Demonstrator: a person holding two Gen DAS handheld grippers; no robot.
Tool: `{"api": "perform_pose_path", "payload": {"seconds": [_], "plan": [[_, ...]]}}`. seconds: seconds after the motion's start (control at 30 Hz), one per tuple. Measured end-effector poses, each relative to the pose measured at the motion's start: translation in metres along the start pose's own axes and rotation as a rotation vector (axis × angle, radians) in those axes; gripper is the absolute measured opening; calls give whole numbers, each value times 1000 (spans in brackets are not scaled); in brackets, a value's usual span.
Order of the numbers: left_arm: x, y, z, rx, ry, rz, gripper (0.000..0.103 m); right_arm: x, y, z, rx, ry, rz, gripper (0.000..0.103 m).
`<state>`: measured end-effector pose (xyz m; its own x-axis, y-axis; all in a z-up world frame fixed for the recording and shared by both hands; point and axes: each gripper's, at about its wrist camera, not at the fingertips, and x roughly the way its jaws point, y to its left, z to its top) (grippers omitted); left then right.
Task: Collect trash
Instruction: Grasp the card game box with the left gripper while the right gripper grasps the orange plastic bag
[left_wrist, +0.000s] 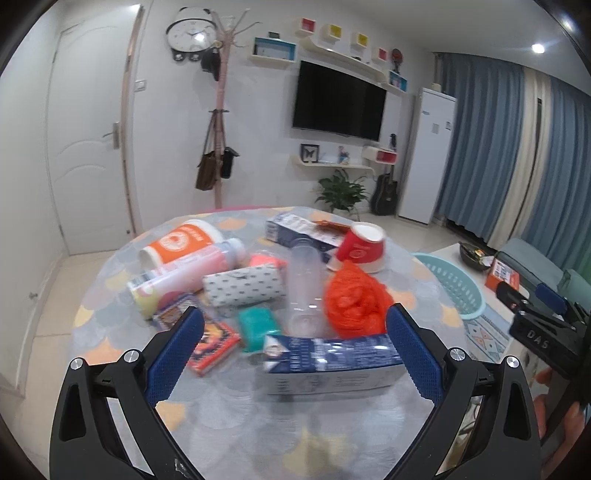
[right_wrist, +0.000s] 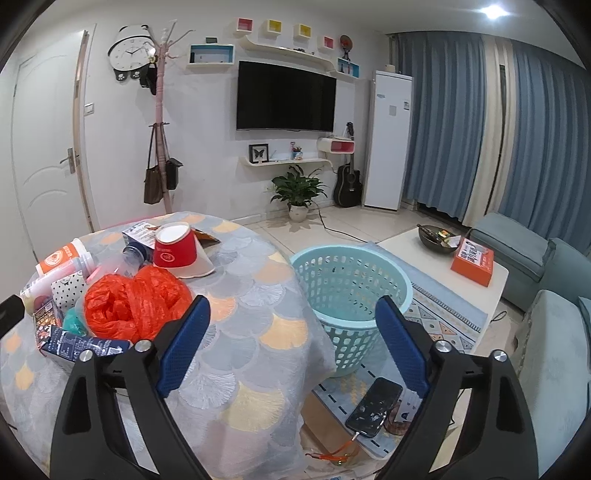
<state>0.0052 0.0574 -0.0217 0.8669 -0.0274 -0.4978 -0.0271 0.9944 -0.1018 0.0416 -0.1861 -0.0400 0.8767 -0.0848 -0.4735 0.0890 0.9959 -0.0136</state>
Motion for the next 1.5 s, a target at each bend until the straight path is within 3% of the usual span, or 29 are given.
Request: {"api": "perform_pose_path", "payload": {"seconds": [0.33,0.47,0.57,0.83,1.0,1.13,1.27,1.5], "plan": [[7,82,17,-95,56,61,96,7,32,12,-59,14,119,51],[26,112,10,-136,157,95,95,8,48,16,-71,36,204,51],[39,131,-2,-217,223,60,95,17,62,13,-85,92,279,51],[52,132,-11,-237,269,63,95,47,106,-4,-146,248,423,51],[66,132,-10,-264,304,53,95,30,112,-17,-209,251,520,51],[77,126,-8,-269,322,51,95,17,112,-35,-257,305,613,51],[88,118,-8,-260,345,65,95,2,112,-53,-308,299,632,51],[120,111,-2,-287,393,162,95,1,97,-48,-289,282,600,51]]}}
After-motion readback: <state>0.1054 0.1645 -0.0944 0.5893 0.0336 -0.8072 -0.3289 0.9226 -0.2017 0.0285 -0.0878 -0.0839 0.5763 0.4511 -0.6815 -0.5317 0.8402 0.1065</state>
